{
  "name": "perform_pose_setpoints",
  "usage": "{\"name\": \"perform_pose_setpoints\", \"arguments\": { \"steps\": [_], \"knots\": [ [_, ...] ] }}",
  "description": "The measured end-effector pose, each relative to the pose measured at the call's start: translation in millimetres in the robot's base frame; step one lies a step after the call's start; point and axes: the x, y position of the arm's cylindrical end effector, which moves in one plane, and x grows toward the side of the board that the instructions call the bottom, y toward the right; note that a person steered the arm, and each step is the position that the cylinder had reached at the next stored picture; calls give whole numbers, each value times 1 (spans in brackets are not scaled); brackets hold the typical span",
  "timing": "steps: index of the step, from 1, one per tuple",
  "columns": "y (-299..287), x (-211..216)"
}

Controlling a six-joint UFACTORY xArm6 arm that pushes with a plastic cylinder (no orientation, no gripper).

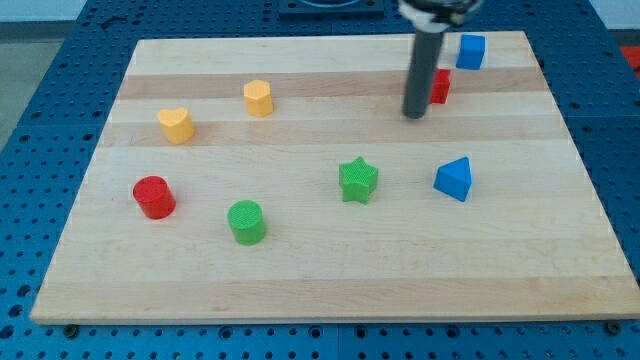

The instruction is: Move the red star closer to the blue cube

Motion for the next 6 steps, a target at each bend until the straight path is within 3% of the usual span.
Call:
{"name": "perform_pose_setpoints", "arguments": {
  "steps": [2,3,4,6],
  "knots": [
    [-10,11],
    [27,-33],
    [55,-51],
    [55,-52]
  ]
}}
